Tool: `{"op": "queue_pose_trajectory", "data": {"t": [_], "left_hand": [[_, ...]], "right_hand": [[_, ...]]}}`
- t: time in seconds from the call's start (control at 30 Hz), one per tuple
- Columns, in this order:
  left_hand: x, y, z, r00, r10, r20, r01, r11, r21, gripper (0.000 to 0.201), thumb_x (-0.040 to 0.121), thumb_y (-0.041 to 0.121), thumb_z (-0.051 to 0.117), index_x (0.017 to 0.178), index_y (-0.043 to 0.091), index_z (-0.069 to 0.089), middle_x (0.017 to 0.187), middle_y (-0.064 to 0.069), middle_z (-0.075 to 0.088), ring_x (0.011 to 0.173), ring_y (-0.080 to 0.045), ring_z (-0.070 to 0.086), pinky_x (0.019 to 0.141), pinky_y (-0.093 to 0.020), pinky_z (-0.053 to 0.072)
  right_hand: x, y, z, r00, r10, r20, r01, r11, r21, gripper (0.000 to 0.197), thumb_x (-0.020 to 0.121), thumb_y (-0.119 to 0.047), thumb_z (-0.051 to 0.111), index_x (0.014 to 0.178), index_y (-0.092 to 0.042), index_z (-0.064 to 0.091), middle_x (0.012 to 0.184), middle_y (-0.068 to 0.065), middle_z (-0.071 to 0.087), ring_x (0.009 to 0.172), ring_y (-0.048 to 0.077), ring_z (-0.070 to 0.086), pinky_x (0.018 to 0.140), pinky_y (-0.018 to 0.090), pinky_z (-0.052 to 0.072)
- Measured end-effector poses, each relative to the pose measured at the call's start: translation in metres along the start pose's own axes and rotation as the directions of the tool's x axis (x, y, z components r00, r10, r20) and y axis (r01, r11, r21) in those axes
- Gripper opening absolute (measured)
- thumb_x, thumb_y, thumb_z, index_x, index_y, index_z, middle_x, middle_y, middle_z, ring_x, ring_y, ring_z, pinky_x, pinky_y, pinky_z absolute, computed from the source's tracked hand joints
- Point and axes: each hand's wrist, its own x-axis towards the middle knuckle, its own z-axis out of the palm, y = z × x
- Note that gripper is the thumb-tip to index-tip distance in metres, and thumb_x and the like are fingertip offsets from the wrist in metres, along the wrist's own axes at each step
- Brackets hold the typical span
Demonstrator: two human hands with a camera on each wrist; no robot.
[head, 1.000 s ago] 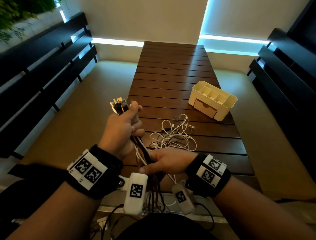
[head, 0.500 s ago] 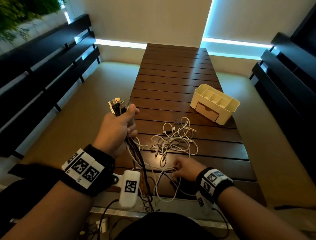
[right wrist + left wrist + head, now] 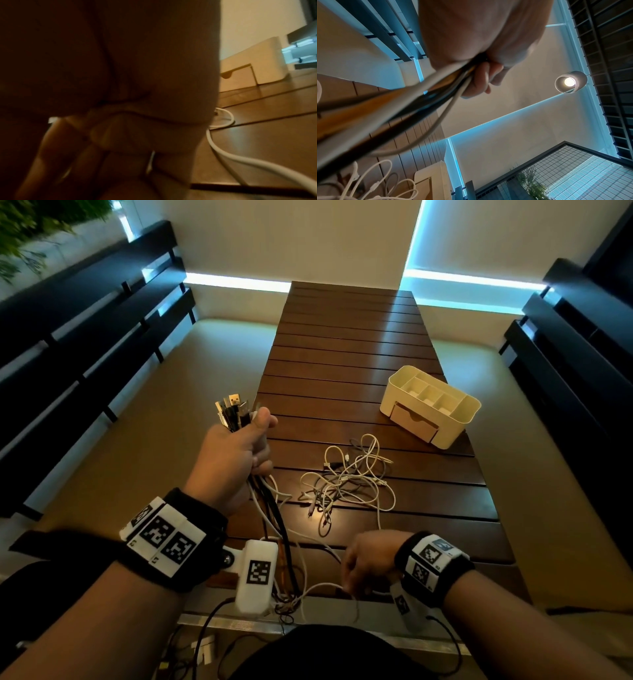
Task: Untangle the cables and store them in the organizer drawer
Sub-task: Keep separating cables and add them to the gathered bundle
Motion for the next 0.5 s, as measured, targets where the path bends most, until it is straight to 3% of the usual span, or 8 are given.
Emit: {"op": "queue_pose_trajectory", "data": {"t": [0.03,0.1,0.2,0.27,0.37,0.5], "left_hand": [[0.001,0.000,0.000,1.000,0.001,0.001,-0.001,1.000,0.000,0.021,0.100,0.028,0.053,0.094,0.009,0.059,0.058,0.003,0.027,0.045,-0.008,0.025,0.043,-0.020,0.024],[0.002,0.000,0.000,1.000,0.002,0.001,-0.002,1.000,0.004,0.021,0.100,0.028,0.052,0.094,0.009,0.059,0.058,0.002,0.027,0.045,-0.008,0.024,0.043,-0.021,0.024],[0.004,0.000,-0.002,1.000,0.000,-0.002,0.000,1.000,0.011,0.021,0.101,0.027,0.052,0.094,0.009,0.059,0.059,0.001,0.027,0.046,-0.009,0.024,0.043,-0.021,0.025],[0.004,-0.001,-0.003,1.000,0.000,-0.003,0.000,1.000,0.007,0.021,0.101,0.027,0.052,0.094,0.009,0.059,0.059,0.002,0.027,0.046,-0.008,0.024,0.043,-0.021,0.025],[0.005,-0.002,-0.002,1.000,0.006,0.000,-0.006,1.000,0.005,0.021,0.101,0.027,0.052,0.094,0.008,0.059,0.058,0.003,0.027,0.045,-0.008,0.024,0.043,-0.021,0.025],[0.006,-0.001,-0.002,1.000,0.018,-0.001,-0.018,1.000,0.021,0.021,0.100,0.027,0.054,0.094,0.007,0.059,0.058,0.002,0.027,0.045,-0.008,0.024,0.043,-0.021,0.025]], "right_hand": [[0.000,-0.001,0.000,0.998,0.034,0.054,-0.034,0.999,-0.015,0.021,0.091,-0.037,0.067,0.100,-0.020,0.076,0.092,-0.005,0.076,0.068,0.001,0.065,0.069,0.022,0.051],[0.004,-0.001,-0.001,0.996,0.093,0.013,-0.091,0.989,-0.112,0.029,0.091,-0.044,0.064,0.097,-0.018,0.075,0.093,-0.002,0.077,0.069,0.007,0.066,0.067,0.025,0.054],[0.012,0.004,-0.007,0.964,0.104,-0.244,-0.145,0.977,-0.158,0.037,0.091,-0.054,0.058,0.096,-0.020,0.072,0.095,0.001,0.072,0.080,0.013,0.065,0.077,0.034,0.056],[0.020,0.006,-0.006,0.927,0.058,-0.371,-0.118,0.983,-0.143,0.036,0.090,-0.057,0.058,0.101,-0.024,0.069,0.099,-0.003,0.067,0.089,0.013,0.061,0.082,0.034,0.055],[0.037,0.009,0.004,0.927,0.036,-0.374,-0.117,0.974,-0.196,0.039,0.089,-0.057,0.061,0.106,-0.023,0.064,0.105,-0.002,0.061,0.092,0.015,0.058,0.081,0.033,0.053],[0.049,0.017,0.006,0.915,-0.005,-0.403,-0.106,0.962,-0.253,0.027,0.096,-0.040,0.057,0.111,-0.018,0.065,0.114,0.006,0.064,0.100,0.023,0.060,0.084,0.033,0.050]]}}
